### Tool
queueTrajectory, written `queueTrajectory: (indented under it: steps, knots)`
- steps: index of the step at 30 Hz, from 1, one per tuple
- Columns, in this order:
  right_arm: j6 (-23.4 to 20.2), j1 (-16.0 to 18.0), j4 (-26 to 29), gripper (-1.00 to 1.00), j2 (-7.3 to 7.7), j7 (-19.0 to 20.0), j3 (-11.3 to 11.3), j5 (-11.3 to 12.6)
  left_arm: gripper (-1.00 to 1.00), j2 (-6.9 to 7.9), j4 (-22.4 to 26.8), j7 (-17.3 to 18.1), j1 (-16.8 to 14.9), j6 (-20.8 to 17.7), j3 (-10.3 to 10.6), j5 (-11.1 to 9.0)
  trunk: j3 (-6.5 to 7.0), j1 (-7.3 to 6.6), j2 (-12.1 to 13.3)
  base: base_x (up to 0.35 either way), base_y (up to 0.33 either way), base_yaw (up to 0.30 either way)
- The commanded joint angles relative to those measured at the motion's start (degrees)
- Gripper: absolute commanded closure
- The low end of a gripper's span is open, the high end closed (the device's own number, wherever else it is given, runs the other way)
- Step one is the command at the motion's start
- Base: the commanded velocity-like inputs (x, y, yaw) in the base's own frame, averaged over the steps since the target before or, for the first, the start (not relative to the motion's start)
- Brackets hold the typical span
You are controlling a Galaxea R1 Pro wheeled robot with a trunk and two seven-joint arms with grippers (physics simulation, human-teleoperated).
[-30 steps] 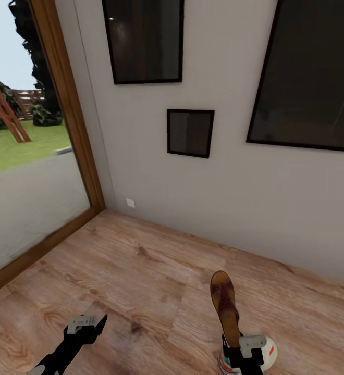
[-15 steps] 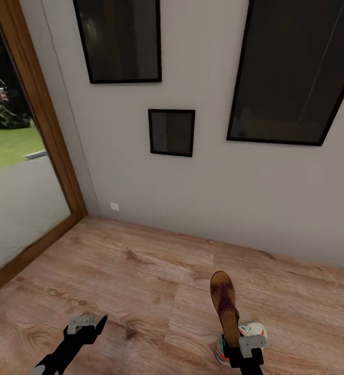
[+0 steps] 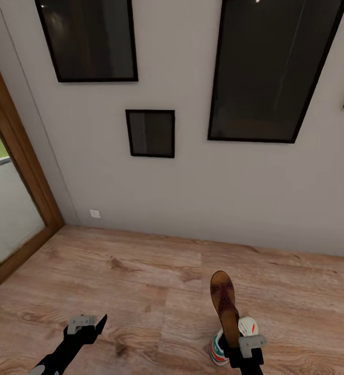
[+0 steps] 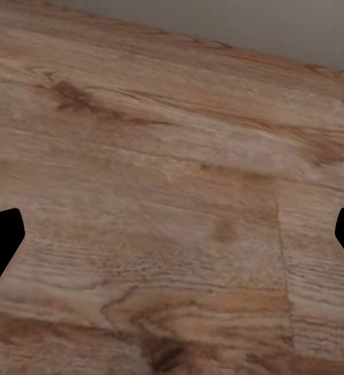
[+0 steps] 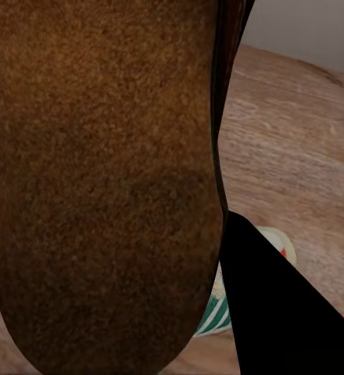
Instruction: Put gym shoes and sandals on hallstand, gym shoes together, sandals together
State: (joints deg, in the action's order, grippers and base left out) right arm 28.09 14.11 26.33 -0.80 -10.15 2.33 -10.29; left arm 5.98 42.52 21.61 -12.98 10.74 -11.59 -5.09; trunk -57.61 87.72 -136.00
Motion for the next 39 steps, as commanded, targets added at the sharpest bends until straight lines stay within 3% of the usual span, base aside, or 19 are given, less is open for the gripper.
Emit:
queueTrajectory:
  steps: [1,24,39]
  knots:
    - [0.04,0.04,-0.05,1.00,0.01,-0.49,0.13,-0.44,-1.00,0.00,-0.07,0.45,-0.02,-0.02,-0.10,-0.53,-0.05,0.00,-0.02,0.120,0.252,-0.268]
    - [0.04,0.04,-0.05,1.00,0.01,-0.48,0.13,-0.44,-1.00,0.00,-0.07,0.45,-0.02,-0.01,-0.10,-0.45,-0.05,0.00,-0.02,0.010,0.032,-0.268]
    - [0.04,0.04,-0.05,1.00,0.01,-0.49,0.13,-0.44,-1.00,0.02,-0.07,0.45,-0.02,-0.02,-0.22,-0.51,-0.05,0.00,-0.02,-0.091,0.266,-0.268]
